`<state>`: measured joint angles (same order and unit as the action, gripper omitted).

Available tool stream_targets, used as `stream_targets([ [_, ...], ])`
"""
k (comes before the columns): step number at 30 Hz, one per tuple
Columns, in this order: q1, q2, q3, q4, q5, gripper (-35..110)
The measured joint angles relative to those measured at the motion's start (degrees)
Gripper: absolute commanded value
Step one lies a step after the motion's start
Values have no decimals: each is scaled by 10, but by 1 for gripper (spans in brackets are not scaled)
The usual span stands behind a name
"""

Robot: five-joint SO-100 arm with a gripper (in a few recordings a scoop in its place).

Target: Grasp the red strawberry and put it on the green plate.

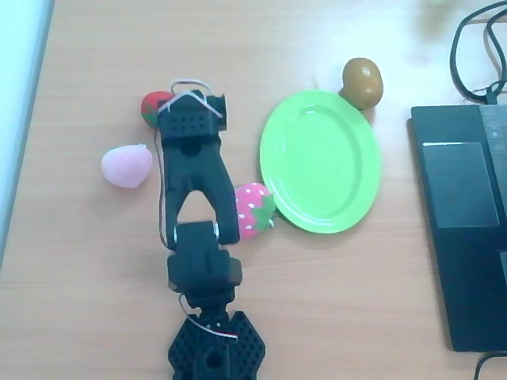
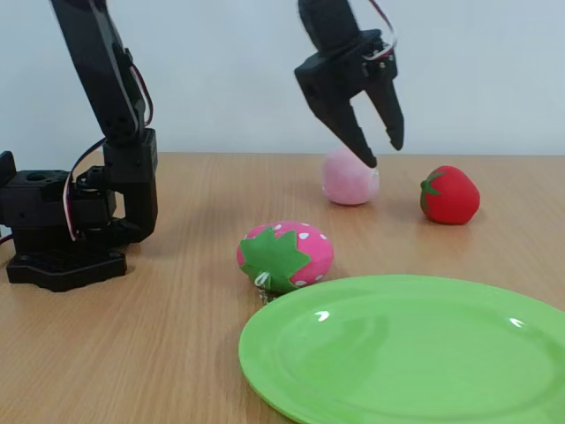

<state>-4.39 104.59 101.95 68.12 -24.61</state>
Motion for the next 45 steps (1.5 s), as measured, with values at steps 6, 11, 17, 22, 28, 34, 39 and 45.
stream_targets([
  [6, -25, -79, -94, 22, 36, 18],
  [11, -47, -125, -134, 18, 150, 18],
  [17, -83, -187, -182, 14, 292, 18],
  [22, -93, -231, -230, 17, 407, 12],
  [28, -105, -266, -265, 5, 459, 14],
  [34, -96, -279, -268, -1, 502, 26],
  [39, -98, -285, -276, -27, 543, 30],
  [45, -97, -297, -281, -53, 571, 31],
])
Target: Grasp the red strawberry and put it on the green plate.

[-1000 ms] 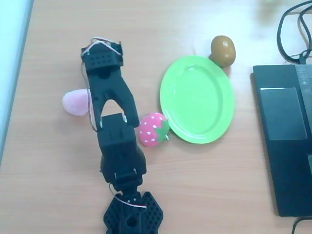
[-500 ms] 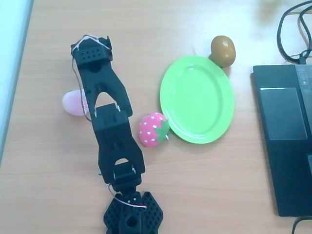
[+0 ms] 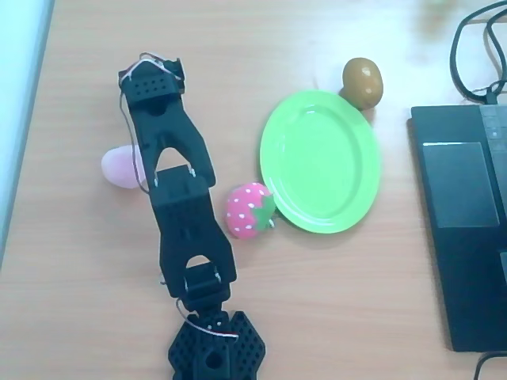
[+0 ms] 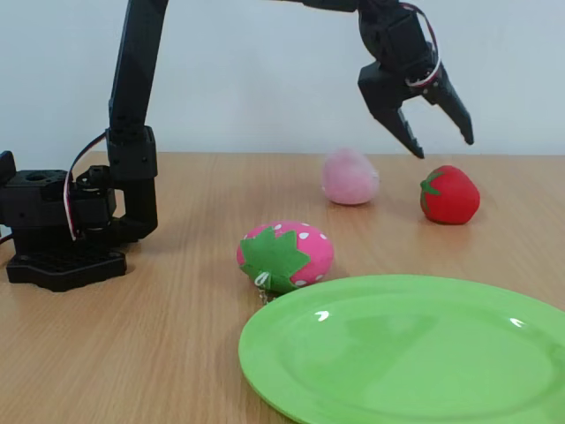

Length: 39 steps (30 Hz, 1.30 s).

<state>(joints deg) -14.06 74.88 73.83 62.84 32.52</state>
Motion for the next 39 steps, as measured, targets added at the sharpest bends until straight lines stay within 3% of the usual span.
stream_targets([
  [11, 0, -42, -1, -11, 41, 39],
  [39, 11, -105, -5, -32, 8, 45],
])
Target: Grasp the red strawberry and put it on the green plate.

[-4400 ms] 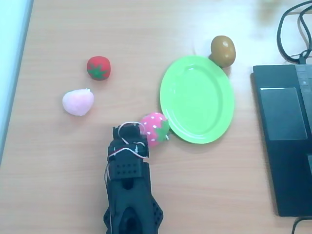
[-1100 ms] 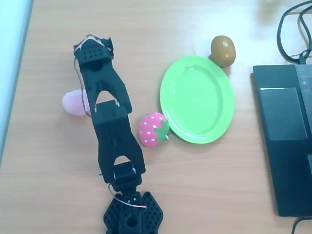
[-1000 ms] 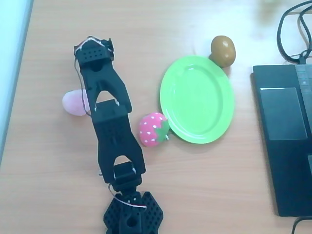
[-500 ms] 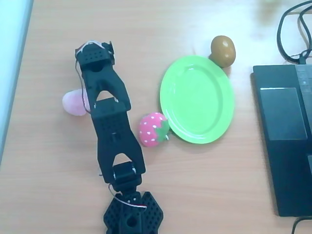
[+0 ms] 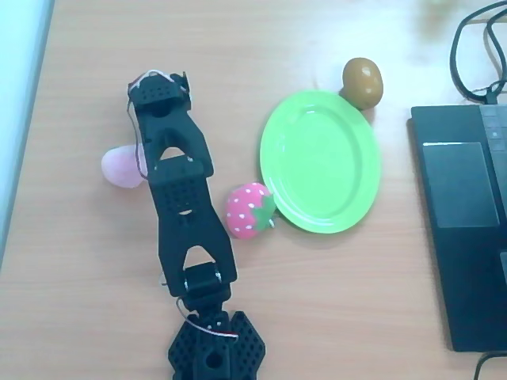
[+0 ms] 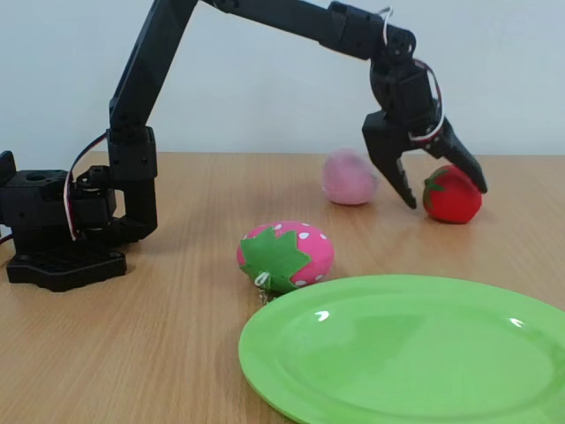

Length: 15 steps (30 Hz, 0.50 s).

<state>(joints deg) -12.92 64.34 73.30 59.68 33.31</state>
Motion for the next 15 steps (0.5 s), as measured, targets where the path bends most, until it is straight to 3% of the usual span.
stream_targets([
  [15, -8, -9, -1, 0, -58, 47],
])
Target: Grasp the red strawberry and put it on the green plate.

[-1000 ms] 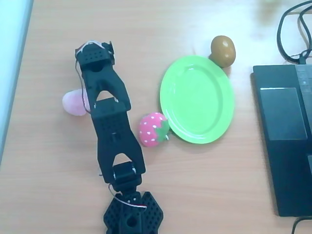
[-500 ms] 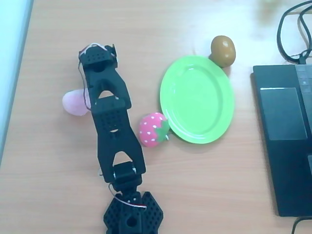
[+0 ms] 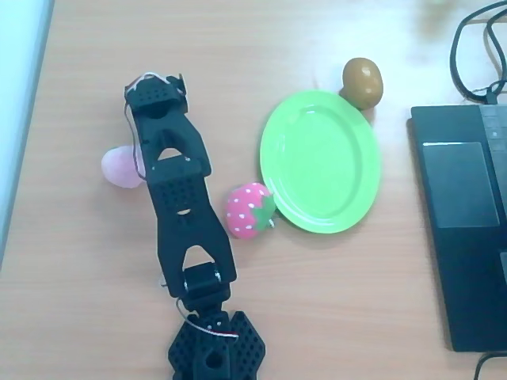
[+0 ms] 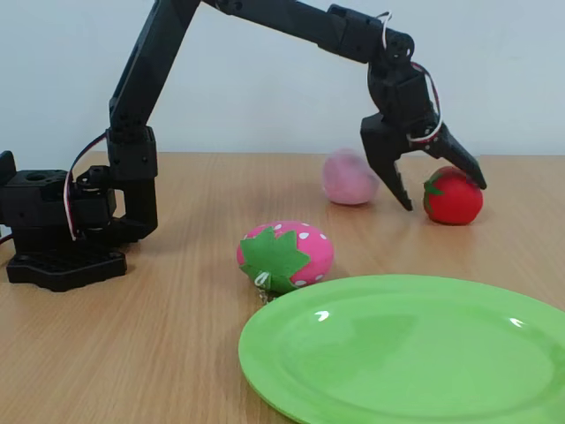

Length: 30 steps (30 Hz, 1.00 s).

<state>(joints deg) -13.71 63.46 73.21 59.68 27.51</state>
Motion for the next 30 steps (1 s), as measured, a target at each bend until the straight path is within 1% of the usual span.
stream_targets([
  [3, -3, -6, -5, 0, -6, 46],
  [7, -12, -10, -5, 0, -14, 41],
  [15, -10, -16, -13, 0, -21, 39],
  [21, -8, -20, -22, 0, -18, 34],
  [30, -8, -40, -45, 0, -18, 31],
])
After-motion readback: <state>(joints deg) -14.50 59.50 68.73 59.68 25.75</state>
